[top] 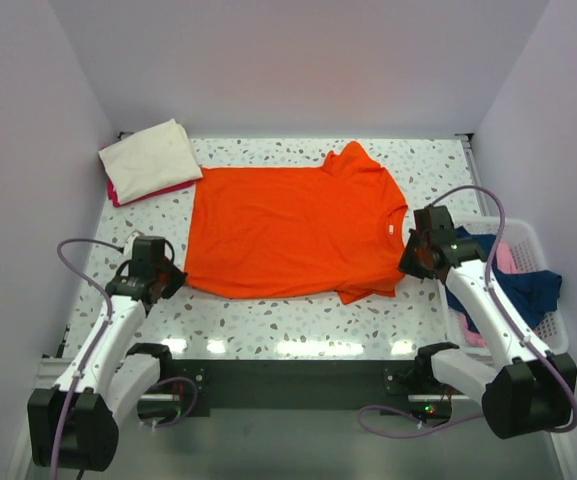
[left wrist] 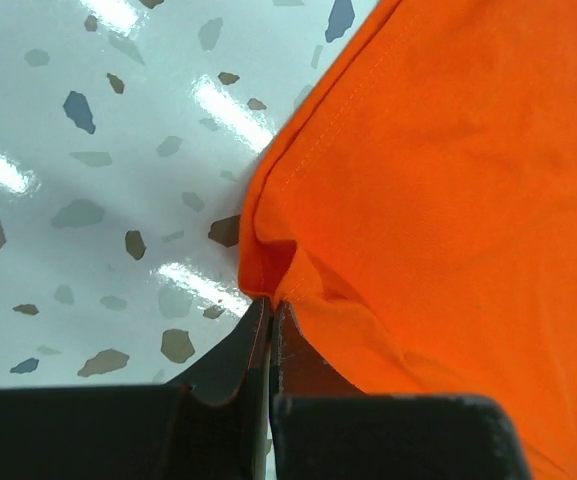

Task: Fold and stack the t-shirts
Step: Fold the tshirt

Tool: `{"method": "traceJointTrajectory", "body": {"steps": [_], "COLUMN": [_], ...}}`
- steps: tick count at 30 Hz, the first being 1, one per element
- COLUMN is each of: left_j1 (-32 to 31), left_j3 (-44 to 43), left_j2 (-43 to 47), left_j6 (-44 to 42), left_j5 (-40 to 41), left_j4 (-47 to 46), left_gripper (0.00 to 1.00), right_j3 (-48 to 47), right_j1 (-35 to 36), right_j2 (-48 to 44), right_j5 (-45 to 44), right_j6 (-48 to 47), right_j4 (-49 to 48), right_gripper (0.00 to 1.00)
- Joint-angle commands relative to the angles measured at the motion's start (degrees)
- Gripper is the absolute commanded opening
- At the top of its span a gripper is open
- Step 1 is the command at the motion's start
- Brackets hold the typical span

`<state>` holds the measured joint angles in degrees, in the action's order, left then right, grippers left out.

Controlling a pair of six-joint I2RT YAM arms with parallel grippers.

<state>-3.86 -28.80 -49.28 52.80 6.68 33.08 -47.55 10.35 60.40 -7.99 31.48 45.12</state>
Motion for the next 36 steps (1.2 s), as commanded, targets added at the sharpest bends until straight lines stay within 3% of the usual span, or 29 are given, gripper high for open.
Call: {"method": "traceJointTrajectory", "body": {"steps": [1,5,14,23,36], "left_j1": [0.3,0.3,1.5,6.3,7.5], "left_j3": [-3.5,-9.0,-17.5,-21.2,-24.7], "left_j2": [-6.1,-18.2,-30.8,-36.8,-41.4], "left_j6": [-1.8,-2.3,-2.3,-3.6,-4.5], "left_j5": [-1.9,-1.6,-1.9,-5.0,-8.3], "left_j4": [-6.9,-10.0,-13.0,-14.4,-16.6], "left_gripper": [0.00,0.00,0.00,0.00,0.00], "right_j3": [-4.4,-7.1,-14.8,-20.0,-22.2], "right_j1": [-0.3,-0.5,-1.5,-2.9,-6.7], "right_j2": [3.6,8.8,21.9,30.4,32.0], "right_j5": [0.4,0.6,0.5,3.3,5.3], "right_j6": [0.2,0.6,0.1,-0.3,0.4], "right_j4": [-4.0,-6.5,-10.6,-13.1,-15.0], "right_gripper": [0.00,0.00,0.00,0.00,0.00]}}
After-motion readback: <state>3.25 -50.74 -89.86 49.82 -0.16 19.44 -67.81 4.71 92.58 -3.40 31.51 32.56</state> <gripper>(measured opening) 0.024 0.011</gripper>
